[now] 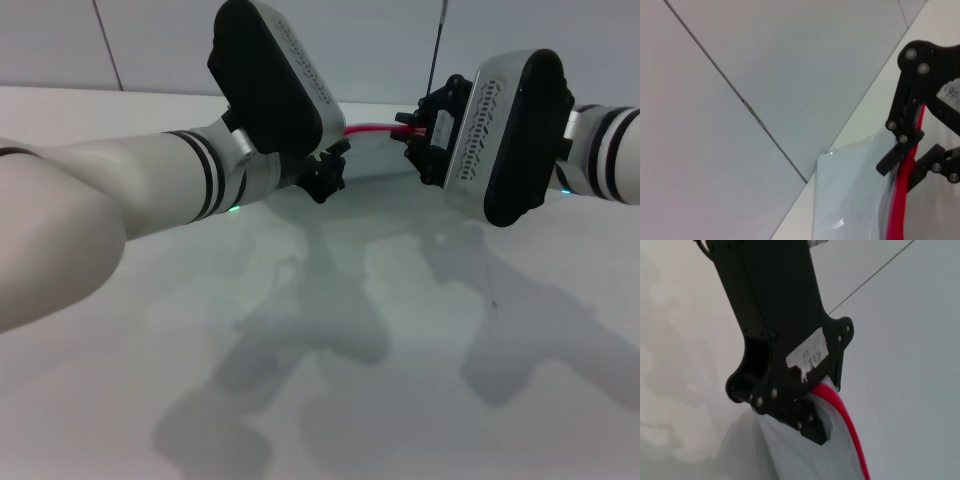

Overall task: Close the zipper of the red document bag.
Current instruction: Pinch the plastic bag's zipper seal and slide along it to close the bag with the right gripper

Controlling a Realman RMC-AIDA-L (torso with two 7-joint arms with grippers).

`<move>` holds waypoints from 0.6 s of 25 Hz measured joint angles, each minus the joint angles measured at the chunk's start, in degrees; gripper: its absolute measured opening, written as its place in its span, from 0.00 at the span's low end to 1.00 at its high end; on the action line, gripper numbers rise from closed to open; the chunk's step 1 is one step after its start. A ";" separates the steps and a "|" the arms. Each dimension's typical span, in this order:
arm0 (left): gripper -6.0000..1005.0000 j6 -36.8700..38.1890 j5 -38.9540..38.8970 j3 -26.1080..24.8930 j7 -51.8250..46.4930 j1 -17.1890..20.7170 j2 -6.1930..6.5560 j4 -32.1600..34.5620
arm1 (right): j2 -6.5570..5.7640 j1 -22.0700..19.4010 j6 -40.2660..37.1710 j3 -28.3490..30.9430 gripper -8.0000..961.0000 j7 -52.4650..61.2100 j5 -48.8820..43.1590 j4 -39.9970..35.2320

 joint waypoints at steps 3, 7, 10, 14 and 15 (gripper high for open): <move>0.06 0.00 0.04 -0.10 0.51 0.05 -0.02 -0.04 | 0.00 0.01 0.03 0.05 0.12 0.02 0.00 0.31; 0.06 0.00 0.06 -0.20 0.71 0.12 -0.07 -0.07 | 0.00 0.09 0.04 0.04 0.12 0.02 0.00 0.52; 0.06 0.00 0.06 -0.20 0.72 0.19 -0.09 -0.08 | 0.00 0.09 0.04 -0.01 0.11 0.03 0.00 0.50; 0.06 0.00 0.06 -0.21 0.72 0.21 -0.09 -0.07 | 0.00 0.09 -0.10 -0.02 0.11 0.03 -0.01 0.12; 0.06 0.00 0.06 -0.23 0.72 0.20 -0.09 -0.04 | 0.00 0.09 -0.21 -0.02 0.11 0.03 0.00 0.04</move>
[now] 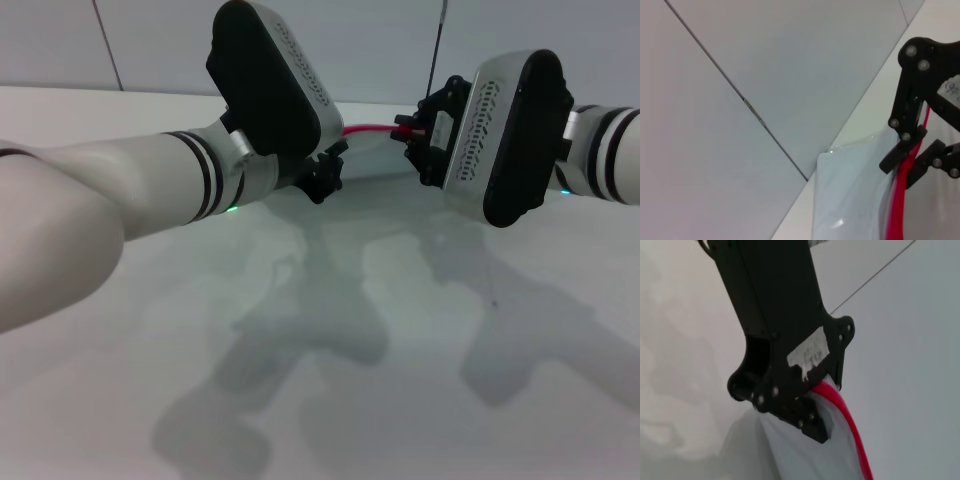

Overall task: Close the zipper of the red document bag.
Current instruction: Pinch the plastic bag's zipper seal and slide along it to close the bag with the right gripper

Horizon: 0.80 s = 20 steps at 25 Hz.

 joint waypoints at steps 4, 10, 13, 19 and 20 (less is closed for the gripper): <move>0.06 0.00 0.00 -0.03 0.00 0.00 0.00 0.00 | 0.00 0.00 -0.26 -0.08 0.10 0.00 0.00 -0.18; 0.06 0.01 0.00 -0.03 0.00 0.01 0.05 0.05 | 0.00 0.00 -0.35 -0.43 0.10 0.00 0.01 -0.43; 0.06 0.01 0.00 -0.02 0.00 0.01 0.07 0.09 | 0.00 -0.08 -0.37 -0.53 0.10 0.00 0.00 -0.88; 0.06 0.01 0.00 -0.02 0.00 0.05 0.09 0.23 | 0.00 -0.33 -0.38 -0.53 0.09 0.00 0.00 -1.41; 0.06 0.01 0.00 -0.02 0.00 0.07 0.09 0.24 | 0.00 -0.35 -0.38 -0.53 0.09 0.00 0.01 -1.41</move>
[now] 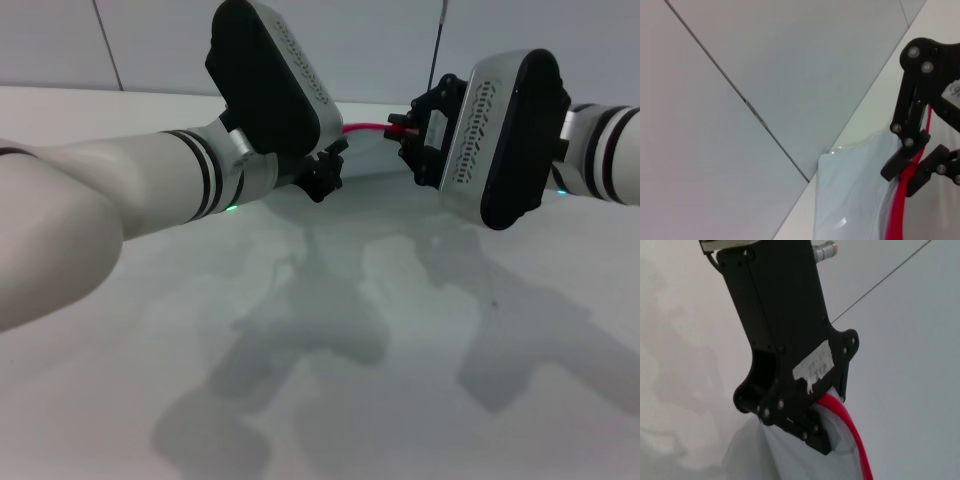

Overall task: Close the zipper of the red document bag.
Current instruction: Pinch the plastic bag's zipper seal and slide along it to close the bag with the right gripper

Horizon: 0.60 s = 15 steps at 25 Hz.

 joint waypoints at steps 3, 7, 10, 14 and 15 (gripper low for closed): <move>0.06 0.00 0.00 0.00 0.00 0.01 0.00 0.01 | -0.02 -0.02 0.06 0.07 0.09 0.00 0.01 0.28; 0.06 -0.01 0.00 0.00 0.00 0.08 0.00 0.16 | -0.08 -0.04 0.12 0.11 0.09 0.00 -0.14 0.38; 0.06 -0.07 0.00 0.00 0.00 0.13 0.00 0.20 | -0.04 -0.08 0.19 0.24 0.09 0.00 -0.70 0.40; 0.06 -0.09 0.00 0.00 0.00 0.16 0.00 0.22 | 0.00 -0.16 0.41 0.24 0.09 0.00 -0.85 0.53; 0.06 -0.10 0.00 0.00 0.00 0.17 0.00 0.22 | 0.00 -0.17 0.46 0.22 0.09 0.00 -0.86 0.83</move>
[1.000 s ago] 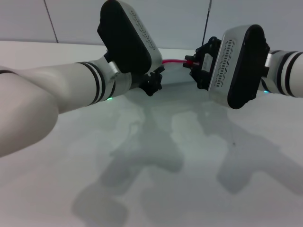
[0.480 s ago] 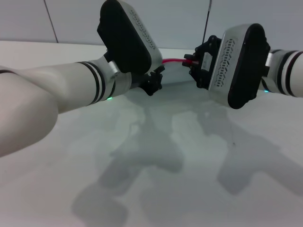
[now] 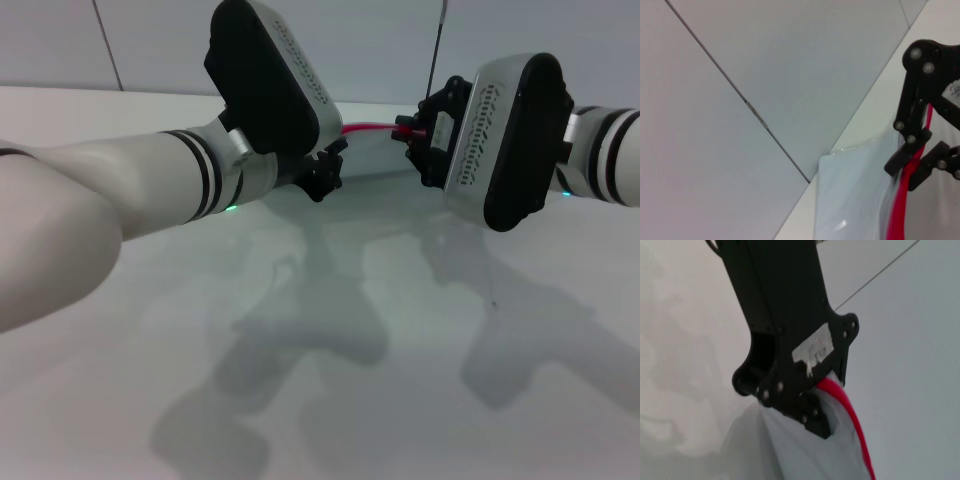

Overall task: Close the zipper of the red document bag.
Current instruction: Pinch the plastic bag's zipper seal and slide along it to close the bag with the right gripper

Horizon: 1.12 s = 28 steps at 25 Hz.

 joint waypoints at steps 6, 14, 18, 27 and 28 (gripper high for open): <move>0.06 -0.08 0.04 -0.51 0.00 0.44 0.04 0.13 | 0.00 0.00 0.05 0.44 0.09 0.00 -0.02 1.72; 0.06 -0.01 0.49 -1.55 0.58 2.49 0.11 1.60 | -0.02 -0.28 1.91 2.04 0.09 0.00 -0.65 3.94; 0.06 0.03 0.57 -1.58 0.61 4.02 0.18 3.29 | -0.07 -0.53 2.52 4.25 0.09 0.00 -1.37 4.65; 0.06 0.10 0.62 -3.33 1.36 8.23 0.26 8.11 | -0.09 -1.87 4.97 9.35 0.09 0.00 -2.49 5.71; 0.06 0.10 0.62 -3.55 1.48 8.71 0.26 8.60 | -0.09 -2.09 5.25 9.91 0.09 0.00 -2.68 5.73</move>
